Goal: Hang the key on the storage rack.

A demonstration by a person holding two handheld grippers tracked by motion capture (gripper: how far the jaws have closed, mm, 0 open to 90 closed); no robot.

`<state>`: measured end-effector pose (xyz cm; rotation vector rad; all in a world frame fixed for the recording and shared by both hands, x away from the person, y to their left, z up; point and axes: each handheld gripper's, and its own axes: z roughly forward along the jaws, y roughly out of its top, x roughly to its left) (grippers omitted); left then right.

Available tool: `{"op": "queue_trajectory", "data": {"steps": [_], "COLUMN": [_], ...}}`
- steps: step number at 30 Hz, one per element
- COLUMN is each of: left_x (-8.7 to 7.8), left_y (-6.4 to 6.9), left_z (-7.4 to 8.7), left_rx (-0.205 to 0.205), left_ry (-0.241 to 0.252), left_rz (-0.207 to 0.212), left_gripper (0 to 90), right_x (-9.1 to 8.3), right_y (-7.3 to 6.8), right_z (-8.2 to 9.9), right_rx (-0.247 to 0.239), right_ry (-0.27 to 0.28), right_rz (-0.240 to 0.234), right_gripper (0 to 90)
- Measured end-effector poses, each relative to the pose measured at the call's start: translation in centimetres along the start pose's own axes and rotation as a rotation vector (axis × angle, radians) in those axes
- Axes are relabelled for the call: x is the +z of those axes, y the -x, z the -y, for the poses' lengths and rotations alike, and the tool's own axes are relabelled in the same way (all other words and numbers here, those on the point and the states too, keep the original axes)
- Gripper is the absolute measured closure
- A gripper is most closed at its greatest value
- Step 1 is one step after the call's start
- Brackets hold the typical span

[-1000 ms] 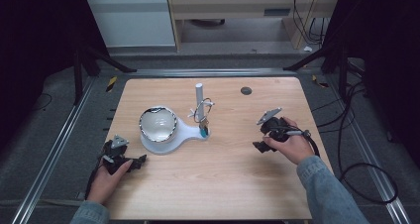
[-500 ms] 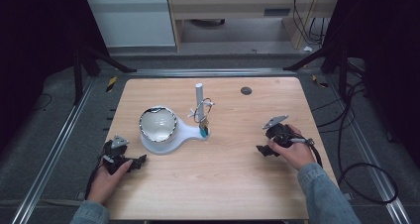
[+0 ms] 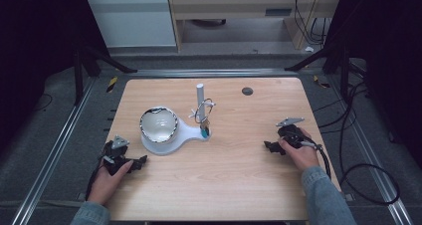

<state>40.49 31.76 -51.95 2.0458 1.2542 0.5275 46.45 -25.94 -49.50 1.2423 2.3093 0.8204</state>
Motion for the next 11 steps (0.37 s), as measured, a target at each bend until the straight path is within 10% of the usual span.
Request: {"op": "queue_trajectory", "data": {"steps": [11], "left_x": [0.01], "left_y": [-0.02], "left_z": [0.0], "left_rx": [0.0], "left_ry": [0.001], "left_rz": [0.001], "left_gripper": [0.0], "right_x": [0.67], "right_y": [-0.03], "right_z": [0.91], "right_rx": [0.039], "right_ry": [0.078], "right_rz": [-0.002], "right_gripper": [2.4]}}
